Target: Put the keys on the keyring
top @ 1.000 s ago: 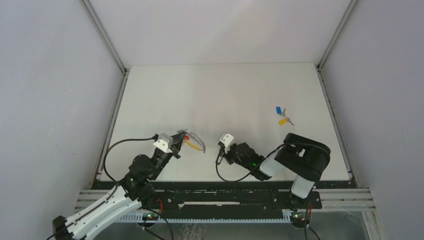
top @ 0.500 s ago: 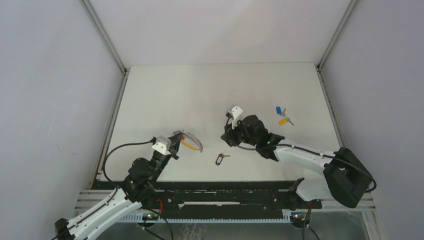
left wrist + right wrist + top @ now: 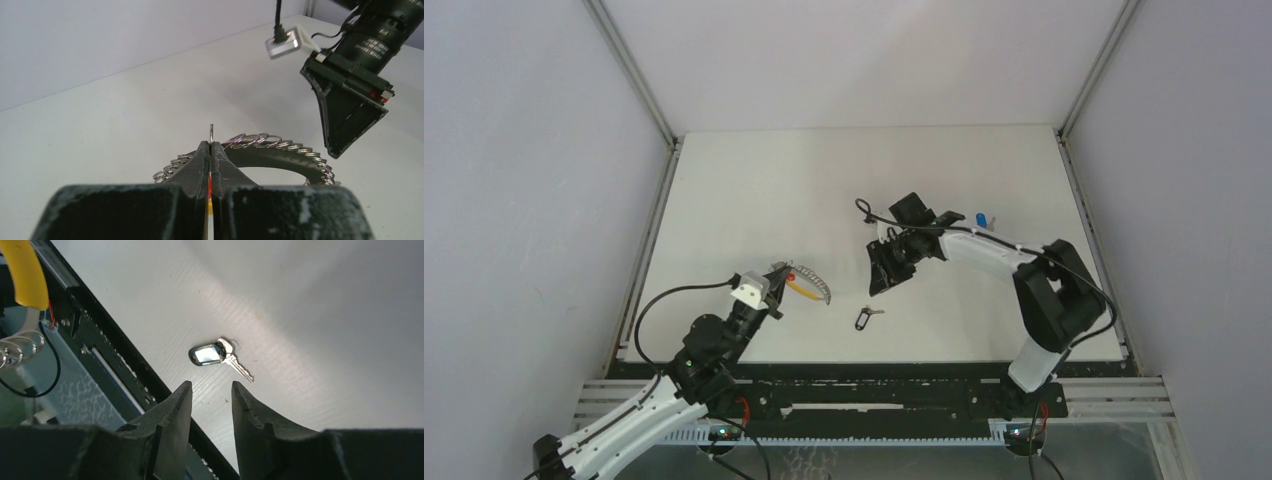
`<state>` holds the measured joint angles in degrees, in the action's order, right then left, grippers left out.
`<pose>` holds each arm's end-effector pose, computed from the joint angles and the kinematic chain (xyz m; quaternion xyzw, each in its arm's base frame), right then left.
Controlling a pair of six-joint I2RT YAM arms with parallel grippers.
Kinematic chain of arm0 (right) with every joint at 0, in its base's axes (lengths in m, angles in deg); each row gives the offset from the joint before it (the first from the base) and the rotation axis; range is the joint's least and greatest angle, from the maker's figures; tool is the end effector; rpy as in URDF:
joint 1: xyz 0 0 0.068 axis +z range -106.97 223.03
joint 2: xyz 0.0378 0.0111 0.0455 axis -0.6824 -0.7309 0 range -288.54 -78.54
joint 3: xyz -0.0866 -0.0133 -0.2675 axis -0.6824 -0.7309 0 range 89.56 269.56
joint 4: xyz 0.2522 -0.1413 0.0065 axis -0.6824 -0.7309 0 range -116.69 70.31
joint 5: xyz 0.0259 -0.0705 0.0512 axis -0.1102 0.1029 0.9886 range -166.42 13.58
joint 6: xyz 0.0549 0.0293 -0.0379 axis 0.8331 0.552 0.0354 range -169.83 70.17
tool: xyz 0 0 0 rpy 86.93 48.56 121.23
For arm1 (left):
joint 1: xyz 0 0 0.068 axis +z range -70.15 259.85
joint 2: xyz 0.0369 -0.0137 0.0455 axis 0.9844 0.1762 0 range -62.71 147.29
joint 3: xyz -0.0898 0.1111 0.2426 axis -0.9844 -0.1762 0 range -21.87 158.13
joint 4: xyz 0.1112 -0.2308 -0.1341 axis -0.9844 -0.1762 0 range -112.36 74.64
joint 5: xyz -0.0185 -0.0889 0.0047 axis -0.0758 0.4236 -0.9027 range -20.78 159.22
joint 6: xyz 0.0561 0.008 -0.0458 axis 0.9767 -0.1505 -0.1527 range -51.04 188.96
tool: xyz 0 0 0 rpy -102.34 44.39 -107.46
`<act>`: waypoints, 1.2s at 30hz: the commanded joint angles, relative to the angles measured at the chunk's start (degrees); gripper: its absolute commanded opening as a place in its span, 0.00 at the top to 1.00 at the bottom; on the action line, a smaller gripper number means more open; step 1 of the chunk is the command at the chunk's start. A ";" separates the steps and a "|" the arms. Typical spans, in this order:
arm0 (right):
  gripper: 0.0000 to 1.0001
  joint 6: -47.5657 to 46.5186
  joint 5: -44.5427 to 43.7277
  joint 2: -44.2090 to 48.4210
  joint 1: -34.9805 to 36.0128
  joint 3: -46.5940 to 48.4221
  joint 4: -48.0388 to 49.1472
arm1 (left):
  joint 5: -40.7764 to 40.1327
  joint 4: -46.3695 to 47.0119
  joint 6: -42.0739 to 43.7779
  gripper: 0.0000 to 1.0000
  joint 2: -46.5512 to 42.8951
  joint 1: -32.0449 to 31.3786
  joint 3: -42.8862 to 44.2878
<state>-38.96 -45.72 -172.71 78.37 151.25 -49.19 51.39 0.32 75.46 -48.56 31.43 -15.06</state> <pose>0.2780 0.2351 0.1778 -0.2609 0.9008 0.3278 0.1140 0.1236 -0.1114 0.2237 0.1938 0.6273 -0.1728 0.7342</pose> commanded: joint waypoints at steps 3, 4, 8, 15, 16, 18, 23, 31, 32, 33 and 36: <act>0.65 -1.81 10.88 -9.08 -1.53 6.68 -8.63 | 0.38 3.72 1.07 1.00 0.22 -0.27 0.19; 0.65 -1.86 11.45 -10.58 -1.56 7.42 -8.65 | 0.42 3.73 1.10 1.00 0.26 -0.27 0.20; 0.65 -2.48 12.85 -15.37 -1.75 10.48 -9.59 | 0.67 3.57 1.23 1.00 0.52 -0.27 0.38; 0.66 -2.52 14.21 -20.84 -2.45 12.58 -9.43 | 0.95 3.30 1.21 1.00 0.25 -0.27 0.40; 0.66 -2.52 14.40 -21.37 -2.49 12.86 -9.44 | 0.95 3.26 1.19 1.00 0.24 -0.27 0.38; 0.67 -2.61 14.51 -22.42 -2.55 13.15 -9.52 | 1.06 3.26 1.16 1.00 0.16 -0.27 0.40; 0.69 -3.24 15.23 -24.18 -2.64 13.19 -9.61 | 1.12 3.30 1.19 1.00 0.18 -0.27 0.40; 0.73 -3.68 16.59 -25.24 -2.37 13.22 -9.10 | 1.31 3.50 1.23 1.00 0.52 -0.27 0.41; 0.74 -3.75 16.80 -25.31 -2.37 13.20 -9.01 | 1.38 3.51 1.19 1.00 0.59 -0.27 0.40; 0.74 -3.78 16.94 -25.42 -2.37 13.19 -8.88 | 1.43 3.56 1.15 1.00 0.65 -0.27 0.40; 0.75 -3.65 17.38 -25.82 -2.37 13.20 -8.46 | 1.73 3.63 1.29 1.00 0.70 -0.27 0.48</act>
<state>-41.12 -28.93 -197.67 76.03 163.03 -58.91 51.90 0.30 75.64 -48.08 31.43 -15.06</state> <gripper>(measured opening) 0.260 0.010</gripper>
